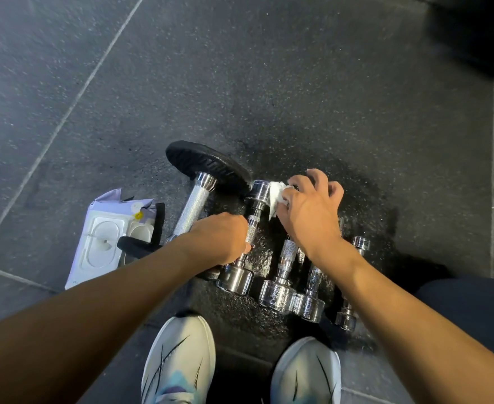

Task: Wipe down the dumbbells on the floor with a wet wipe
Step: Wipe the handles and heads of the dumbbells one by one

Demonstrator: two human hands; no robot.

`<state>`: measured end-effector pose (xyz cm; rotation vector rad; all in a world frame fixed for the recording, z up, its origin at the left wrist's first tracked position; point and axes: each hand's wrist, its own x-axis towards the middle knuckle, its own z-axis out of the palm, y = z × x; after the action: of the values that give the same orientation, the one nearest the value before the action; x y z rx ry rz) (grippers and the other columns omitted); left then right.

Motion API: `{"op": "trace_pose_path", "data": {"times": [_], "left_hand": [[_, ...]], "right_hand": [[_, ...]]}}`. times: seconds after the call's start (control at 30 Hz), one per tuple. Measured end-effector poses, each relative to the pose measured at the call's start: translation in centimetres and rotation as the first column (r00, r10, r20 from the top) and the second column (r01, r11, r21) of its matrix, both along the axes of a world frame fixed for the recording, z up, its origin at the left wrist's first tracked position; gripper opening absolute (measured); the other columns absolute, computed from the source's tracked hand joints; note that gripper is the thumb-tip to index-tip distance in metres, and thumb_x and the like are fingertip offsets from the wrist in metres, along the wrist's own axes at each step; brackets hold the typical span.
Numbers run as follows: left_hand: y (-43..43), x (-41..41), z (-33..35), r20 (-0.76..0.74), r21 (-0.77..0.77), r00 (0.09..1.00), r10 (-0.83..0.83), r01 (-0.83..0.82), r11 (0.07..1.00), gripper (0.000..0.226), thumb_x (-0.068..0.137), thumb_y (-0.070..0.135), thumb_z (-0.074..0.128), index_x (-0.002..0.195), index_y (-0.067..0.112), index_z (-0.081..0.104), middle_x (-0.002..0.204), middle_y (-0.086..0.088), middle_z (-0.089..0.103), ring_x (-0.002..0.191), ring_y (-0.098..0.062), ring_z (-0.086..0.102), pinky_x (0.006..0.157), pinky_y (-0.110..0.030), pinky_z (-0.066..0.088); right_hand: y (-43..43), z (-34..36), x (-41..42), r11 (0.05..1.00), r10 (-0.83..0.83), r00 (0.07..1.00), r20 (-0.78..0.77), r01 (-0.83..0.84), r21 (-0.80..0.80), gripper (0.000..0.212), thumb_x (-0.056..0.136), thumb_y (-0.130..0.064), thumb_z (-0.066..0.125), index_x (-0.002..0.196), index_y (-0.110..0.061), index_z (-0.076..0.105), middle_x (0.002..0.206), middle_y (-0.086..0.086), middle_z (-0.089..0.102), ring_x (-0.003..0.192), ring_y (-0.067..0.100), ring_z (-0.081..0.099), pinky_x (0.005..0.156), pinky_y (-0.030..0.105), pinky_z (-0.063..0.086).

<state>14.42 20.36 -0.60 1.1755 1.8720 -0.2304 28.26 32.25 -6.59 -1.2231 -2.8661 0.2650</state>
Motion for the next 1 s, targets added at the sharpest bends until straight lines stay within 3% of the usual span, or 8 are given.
{"op": "trace_pose_path", "data": {"times": [0.1,0.27,0.37,0.47,0.63,0.8,0.93,1.0], "left_hand": [[0.0,0.0,0.0,-0.001,0.000,1.000,0.004,-0.004,1.000,0.024,0.101,0.039,0.057,0.093,0.019,0.044,0.097,-0.002,0.052,0.091,-0.024,0.055,0.085,-0.039,0.048],[0.2,0.0,-0.3,-0.020,-0.002,1.000,0.000,0.000,1.000,0.025,0.100,0.039,0.057,0.093,0.020,0.043,0.104,-0.004,0.056,0.095,-0.025,0.055,0.088,-0.041,0.049],[0.2,0.0,-0.6,-0.036,0.014,0.999,-0.003,0.004,1.000,0.025,0.099,0.040,0.058,0.094,0.021,0.043,0.115,-0.008,0.062,0.094,-0.025,0.053,0.085,-0.039,0.048],[0.1,0.3,-0.5,-0.037,0.036,0.999,0.010,-0.008,0.999,0.024,0.099,0.040,0.058,0.094,0.021,0.045,0.110,-0.006,0.061,0.090,-0.024,0.053,0.082,-0.037,0.048],[0.3,1.0,-0.5,-0.049,0.048,0.999,-0.008,0.010,0.999,0.029,0.098,0.044,0.060,0.093,0.020,0.044,0.097,-0.003,0.059,0.084,-0.023,0.055,0.080,-0.037,0.050],[0.4,1.2,-0.8,-0.051,0.050,0.999,-0.013,0.016,0.999,0.035,0.097,0.048,0.060,0.107,0.015,0.054,0.095,-0.002,0.056,0.085,-0.023,0.054,0.080,-0.038,0.051],[0.5,0.6,-0.8,-0.003,0.050,0.999,-0.045,0.045,0.998,0.037,0.095,0.046,0.062,0.112,0.013,0.058,0.087,0.003,0.051,0.084,-0.020,0.054,0.076,-0.035,0.045],[0.8,0.1,-0.8,0.009,0.047,0.999,-0.054,0.053,0.997,0.026,0.094,0.040,0.065,0.098,0.015,0.059,0.083,0.004,0.053,0.081,-0.017,0.054,0.074,-0.034,0.043]], "right_hand": [[0.6,0.2,-0.8,0.997,-0.063,0.997,0.039,0.065,-0.047,0.019,0.092,-0.030,0.062,0.080,-0.026,0.076,0.118,-0.010,0.066,0.133,0.027,0.039,0.099,0.043,0.015],[2.4,1.6,-2.6,0.977,-0.119,0.983,0.141,0.141,-0.159,0.028,0.097,-0.024,0.043,0.071,-0.021,0.053,0.078,-0.010,0.054,0.106,0.020,0.052,0.083,0.039,0.029],[2.3,1.8,-2.2,0.986,0.071,0.995,-0.068,-0.080,-0.149,0.016,0.099,-0.030,0.055,0.099,-0.025,0.070,0.096,-0.004,0.071,0.098,0.025,0.063,0.086,0.043,0.047],[1.3,1.7,-1.9,0.968,0.227,0.965,-0.134,-0.238,-0.072,0.018,0.099,-0.035,0.062,0.110,-0.026,0.073,0.110,-0.005,0.072,0.105,0.027,0.061,0.090,0.045,0.046],[1.8,2.1,-3.1,0.959,0.248,0.969,0.020,-0.242,-0.148,0.028,0.106,-0.042,0.045,0.123,-0.036,0.067,0.127,-0.012,0.065,0.129,0.020,0.047,0.098,0.043,0.033],[0.1,1.2,-2.8,0.947,0.320,0.938,0.134,-0.323,-0.001,0.034,0.105,-0.038,0.046,0.129,-0.028,0.067,0.144,-0.006,0.059,0.146,0.025,0.039,0.111,0.051,0.025],[-1.6,1.1,-1.8,0.874,0.436,0.871,0.226,-0.470,0.126,0.030,0.096,-0.037,0.063,0.119,-0.023,0.074,0.135,-0.001,0.067,0.146,0.035,0.039,0.111,0.061,0.019],[-2.8,0.9,-1.0,0.827,0.511,0.828,0.230,-0.547,0.131,0.024,0.095,-0.038,0.064,0.109,-0.026,0.078,0.123,-0.006,0.072,0.144,0.034,0.038,0.110,0.060,0.019]]}}
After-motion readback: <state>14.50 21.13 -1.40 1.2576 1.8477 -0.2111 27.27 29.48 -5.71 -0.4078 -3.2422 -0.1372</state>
